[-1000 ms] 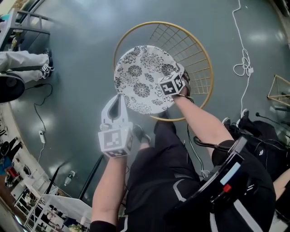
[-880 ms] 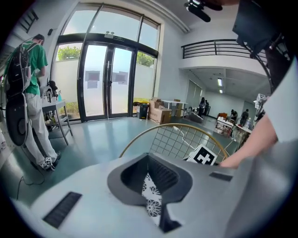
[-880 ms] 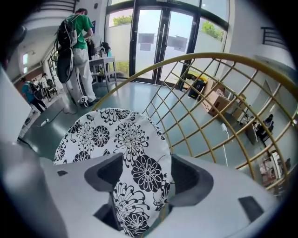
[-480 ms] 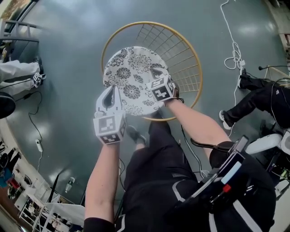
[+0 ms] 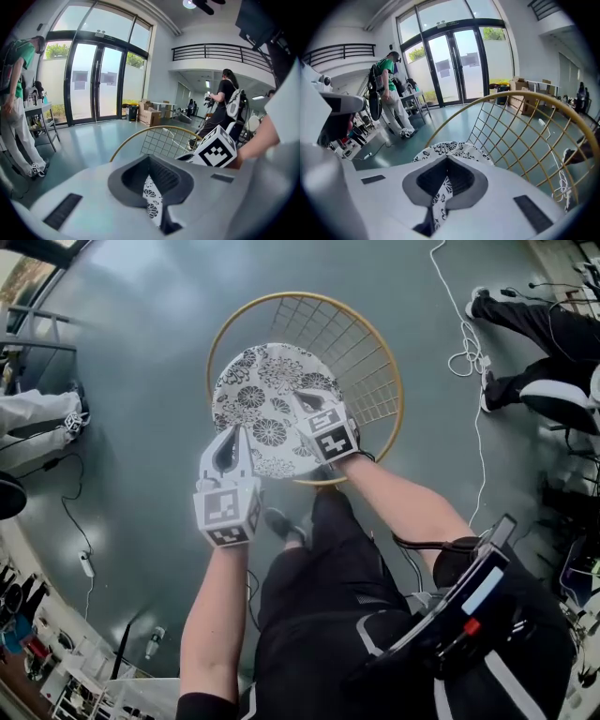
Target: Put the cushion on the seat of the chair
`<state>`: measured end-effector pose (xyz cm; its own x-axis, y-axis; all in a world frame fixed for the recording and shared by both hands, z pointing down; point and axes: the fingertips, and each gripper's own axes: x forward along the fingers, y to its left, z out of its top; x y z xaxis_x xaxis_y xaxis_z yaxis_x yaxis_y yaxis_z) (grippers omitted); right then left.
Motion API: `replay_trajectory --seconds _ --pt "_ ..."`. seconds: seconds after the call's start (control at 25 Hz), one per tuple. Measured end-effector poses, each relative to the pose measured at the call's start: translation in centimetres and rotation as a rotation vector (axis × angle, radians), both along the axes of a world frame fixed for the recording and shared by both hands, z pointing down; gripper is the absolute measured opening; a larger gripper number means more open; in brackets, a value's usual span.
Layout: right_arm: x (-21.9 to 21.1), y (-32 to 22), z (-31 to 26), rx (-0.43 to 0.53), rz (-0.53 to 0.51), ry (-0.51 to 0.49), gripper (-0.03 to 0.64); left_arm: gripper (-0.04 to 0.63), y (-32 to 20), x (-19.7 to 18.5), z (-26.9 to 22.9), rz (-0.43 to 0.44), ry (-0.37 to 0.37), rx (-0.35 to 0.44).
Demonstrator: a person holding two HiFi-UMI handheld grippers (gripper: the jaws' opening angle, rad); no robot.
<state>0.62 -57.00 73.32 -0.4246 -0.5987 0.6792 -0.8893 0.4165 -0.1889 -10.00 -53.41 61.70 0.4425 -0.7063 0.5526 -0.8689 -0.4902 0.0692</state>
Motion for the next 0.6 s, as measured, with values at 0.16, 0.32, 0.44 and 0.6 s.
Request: replay_trajectory --seconds 0.16,0.32,0.44,0.6 --pt "-1.5 1.7 -4.4 0.048 0.011 -0.026 0.009 0.009 2.0 -1.1 -2.4 0.016 0.022 0.033" --pt "-2.8 3.8 -8.8 0.100 0.037 -0.052 0.009 0.009 4.2 -2.9 -4.8 0.014 0.069 0.063" --pt "-3.8 5.6 -11.7 0.122 0.049 -0.066 0.009 0.009 5.7 -3.8 -6.7 0.036 0.094 0.095" --pt "-5.5 7.8 -15.9 0.169 0.060 -0.081 0.009 0.009 8.0 -4.8 -9.3 0.092 0.097 0.147"
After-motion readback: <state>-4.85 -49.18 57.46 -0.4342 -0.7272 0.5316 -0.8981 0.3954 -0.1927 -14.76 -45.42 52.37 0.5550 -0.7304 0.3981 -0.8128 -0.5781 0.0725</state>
